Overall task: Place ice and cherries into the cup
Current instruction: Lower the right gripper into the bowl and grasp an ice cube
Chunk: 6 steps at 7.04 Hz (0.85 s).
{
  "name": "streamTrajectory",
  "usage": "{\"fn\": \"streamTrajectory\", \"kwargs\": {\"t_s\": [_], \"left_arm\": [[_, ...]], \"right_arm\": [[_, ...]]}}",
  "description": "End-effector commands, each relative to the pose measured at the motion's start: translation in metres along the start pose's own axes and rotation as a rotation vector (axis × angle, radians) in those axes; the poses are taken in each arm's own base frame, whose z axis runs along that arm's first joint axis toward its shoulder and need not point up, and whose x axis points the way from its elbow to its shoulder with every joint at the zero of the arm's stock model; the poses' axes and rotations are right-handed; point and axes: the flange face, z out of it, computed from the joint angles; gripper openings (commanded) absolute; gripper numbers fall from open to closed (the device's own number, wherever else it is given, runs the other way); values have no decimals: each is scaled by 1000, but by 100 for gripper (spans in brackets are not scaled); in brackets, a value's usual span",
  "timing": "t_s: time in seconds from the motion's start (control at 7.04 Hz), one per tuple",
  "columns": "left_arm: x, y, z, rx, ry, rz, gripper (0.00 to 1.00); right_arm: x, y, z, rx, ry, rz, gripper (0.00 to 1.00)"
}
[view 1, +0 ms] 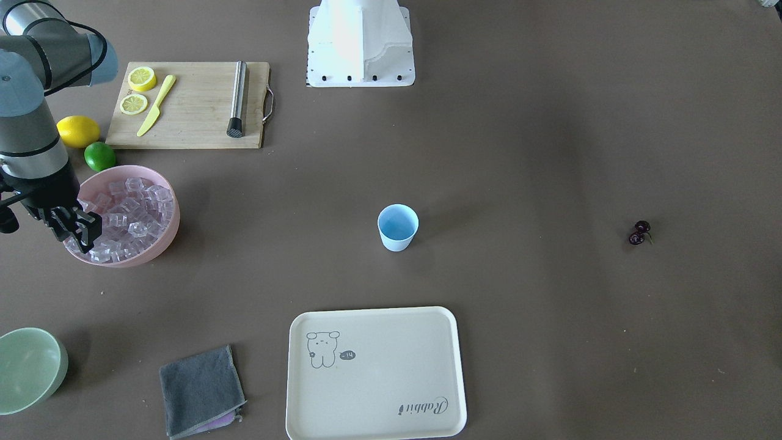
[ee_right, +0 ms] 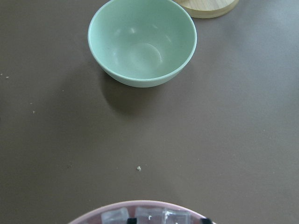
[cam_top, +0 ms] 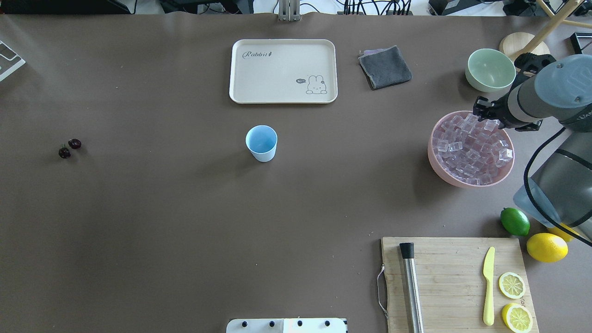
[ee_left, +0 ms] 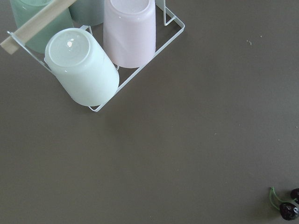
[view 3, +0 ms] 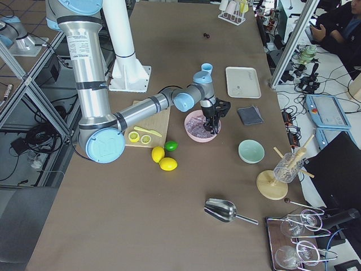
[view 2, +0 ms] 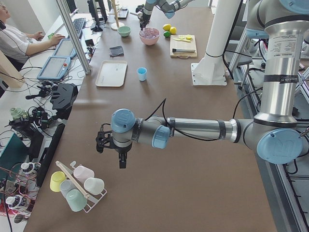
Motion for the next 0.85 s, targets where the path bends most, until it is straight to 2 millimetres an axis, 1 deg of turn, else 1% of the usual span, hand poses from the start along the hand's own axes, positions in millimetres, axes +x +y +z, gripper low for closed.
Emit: {"fn": "streamTrajectory", "kwargs": {"t_s": [0.0,0.14,0.43,0.71], "left_arm": [[1,0,0,1,0,1,98],[1,0,-1,2,1,3,98],[1,0,-1,2,1,1,98],[1,0,0,1,0,1,98]], "right_arm": [[1,0,1,1,3,-1,54],[1,0,1,1,3,-1,54],[3,-1,-6,3,-8,2,54],[1,-1,-4,5,-6,2,54]]}}
